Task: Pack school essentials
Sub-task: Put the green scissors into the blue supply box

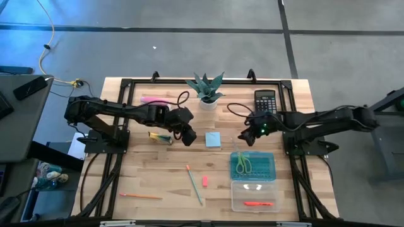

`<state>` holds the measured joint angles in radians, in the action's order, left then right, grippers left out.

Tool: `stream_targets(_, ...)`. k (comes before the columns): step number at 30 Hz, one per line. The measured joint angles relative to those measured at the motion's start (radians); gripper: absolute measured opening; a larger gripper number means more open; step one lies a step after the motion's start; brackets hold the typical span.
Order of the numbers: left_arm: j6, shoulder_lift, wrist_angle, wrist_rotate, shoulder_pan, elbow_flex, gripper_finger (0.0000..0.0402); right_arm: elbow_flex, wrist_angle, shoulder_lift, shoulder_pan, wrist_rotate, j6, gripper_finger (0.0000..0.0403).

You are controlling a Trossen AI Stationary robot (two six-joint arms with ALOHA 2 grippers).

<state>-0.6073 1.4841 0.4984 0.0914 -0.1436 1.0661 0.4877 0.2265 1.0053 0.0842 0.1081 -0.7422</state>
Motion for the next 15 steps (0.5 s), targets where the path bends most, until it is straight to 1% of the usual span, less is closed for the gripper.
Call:
stream_targets(2, 0.001, 0.0, 0.001, 0.0, 0.0, 0.0, 0.0172, 0.0, -0.024, 0.031, 0.003, 0.031, 0.004, 0.0173)
stream_targets(7, 0.001, 0.0, 0.001, -0.001, 0.0, 0.0, 0.0172, 0.0, -0.034, 0.107, 0.003, 0.046, 0.027, 0.0173)
stream_targets(10, 0.001, 0.0, 0.003, -0.001, 0.0, 0.0, 0.0172, 0.0, -0.083, 0.156, 0.003, 0.08, 0.045, 0.0173)
stream_targets(15, 0.001, 0.0, 0.002, -0.001, 0.0, 0.0, 0.0172, 0.0, -0.101, 0.22, 0.003, 0.084, 0.053, 0.0173)
